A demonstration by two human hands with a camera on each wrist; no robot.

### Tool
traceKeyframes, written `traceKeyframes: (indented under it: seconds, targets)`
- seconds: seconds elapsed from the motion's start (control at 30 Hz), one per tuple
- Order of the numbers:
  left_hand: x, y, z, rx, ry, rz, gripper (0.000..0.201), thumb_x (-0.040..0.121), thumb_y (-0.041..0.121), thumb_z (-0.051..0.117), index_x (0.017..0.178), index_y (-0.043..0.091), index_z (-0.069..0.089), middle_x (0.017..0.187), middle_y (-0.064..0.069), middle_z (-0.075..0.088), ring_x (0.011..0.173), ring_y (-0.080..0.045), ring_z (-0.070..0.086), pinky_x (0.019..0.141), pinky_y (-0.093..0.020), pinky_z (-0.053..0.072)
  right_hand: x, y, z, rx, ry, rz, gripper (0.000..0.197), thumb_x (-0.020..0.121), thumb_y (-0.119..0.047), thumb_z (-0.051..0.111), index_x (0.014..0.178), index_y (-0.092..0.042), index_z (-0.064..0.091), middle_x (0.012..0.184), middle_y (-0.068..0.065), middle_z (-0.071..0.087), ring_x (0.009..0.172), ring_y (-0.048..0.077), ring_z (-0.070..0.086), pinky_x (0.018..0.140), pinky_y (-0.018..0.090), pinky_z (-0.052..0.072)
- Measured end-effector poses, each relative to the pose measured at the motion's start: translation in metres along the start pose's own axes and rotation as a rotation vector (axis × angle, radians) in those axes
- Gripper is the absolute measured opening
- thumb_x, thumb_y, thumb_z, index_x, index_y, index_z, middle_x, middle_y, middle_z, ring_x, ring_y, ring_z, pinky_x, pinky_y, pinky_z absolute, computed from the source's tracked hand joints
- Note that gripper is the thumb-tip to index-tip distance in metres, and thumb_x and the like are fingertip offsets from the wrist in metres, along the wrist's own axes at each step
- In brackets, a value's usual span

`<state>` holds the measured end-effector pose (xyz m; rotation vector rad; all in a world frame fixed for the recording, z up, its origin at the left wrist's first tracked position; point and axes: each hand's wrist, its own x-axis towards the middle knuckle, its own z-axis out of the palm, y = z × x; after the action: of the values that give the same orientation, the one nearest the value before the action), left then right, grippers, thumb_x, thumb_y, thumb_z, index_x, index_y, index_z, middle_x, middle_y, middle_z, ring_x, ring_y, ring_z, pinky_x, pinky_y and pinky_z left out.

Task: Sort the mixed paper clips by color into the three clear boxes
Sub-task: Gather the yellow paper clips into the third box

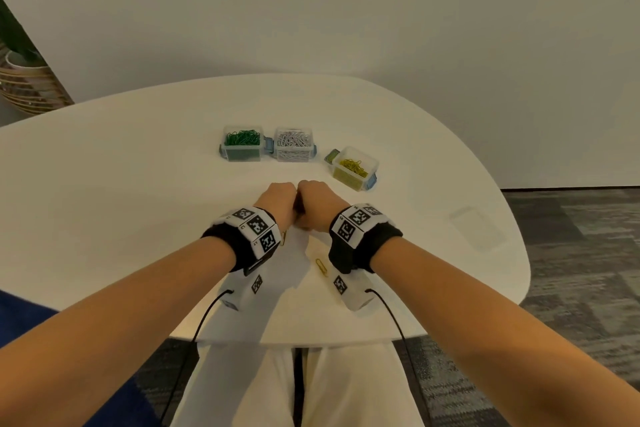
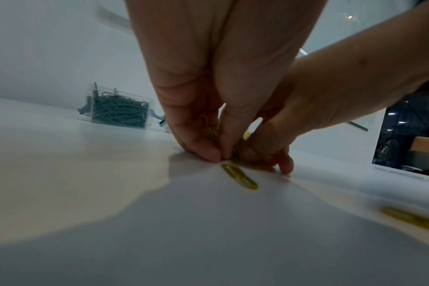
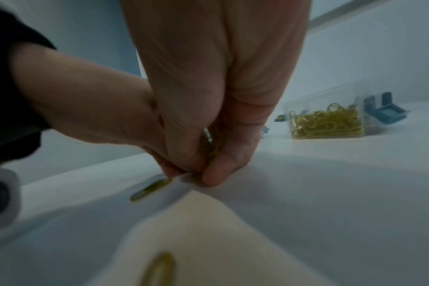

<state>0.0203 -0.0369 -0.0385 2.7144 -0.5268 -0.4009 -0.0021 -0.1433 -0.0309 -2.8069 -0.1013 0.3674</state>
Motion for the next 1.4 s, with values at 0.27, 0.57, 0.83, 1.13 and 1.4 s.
traceKeyframes:
  seconds: [0.27,0.57,0.83,1.13,1.4]
  targets:
    - [0.022,0.035,-0.04,-0.174,-0.012,0.047,0.018,0.09,0.006,0.055,0.099,0.0,0.069,0.1,-0.015,0.069,0.088,-0.024,0.063,0.08,-0.03,0.047,-0.002,0.029,-0.06,0.314,0.025,0.076,0.01,0.087,-0.015,0.063,0.08,-0.007,0.063,0.09,0.012,0.072,0.075,0.016,0.066,0.064,0.02,0.048]
    - [0.08,0.091,-0.058,-0.158,-0.175,0.021,0.025,0.08,0.006,0.063,0.103,0.002,0.07,0.095,-0.016,0.072,0.093,-0.027,0.07,0.089,-0.04,0.054,0.017,0.082,-0.108,0.456,-0.036,0.317,0.026,0.082,-0.008,0.067,0.105,0.003,0.069,0.104,0.016,0.072,0.084,0.019,0.067,0.09,0.034,0.055]
    - [0.025,0.047,-0.082,0.089,-0.244,-0.009,0.022,0.084,0.023,0.067,0.091,0.002,0.067,0.081,-0.008,0.071,0.073,-0.023,0.069,0.08,-0.033,0.056,-0.017,0.059,-0.093,0.283,0.018,0.101,0.038,0.085,-0.022,0.069,0.121,-0.012,0.06,0.105,0.0,0.059,0.086,0.016,0.062,0.075,0.024,0.051]
    - [-0.016,-0.004,-0.012,0.224,-0.246,-0.11,0.041,0.079,0.031,0.073,0.109,0.004,0.06,0.11,-0.01,0.063,0.1,-0.025,0.06,0.085,-0.032,0.051,-0.003,0.01,-0.01,-0.248,-0.168,-0.14,0.064,0.08,-0.024,0.075,0.137,-0.017,0.047,0.131,0.011,0.047,0.119,0.031,0.047,0.099,0.038,0.041]
    - [-0.024,-0.008,0.001,-0.016,-0.079,-0.054,0.009,0.084,0.015,0.06,0.091,0.009,0.06,0.103,-0.01,0.064,0.097,-0.028,0.059,0.085,-0.036,0.05,-0.029,0.026,0.001,-0.228,-0.11,-0.197,0.012,0.092,-0.006,0.046,0.099,-0.006,0.056,0.102,0.013,0.059,0.085,0.025,0.051,0.075,0.033,0.042]
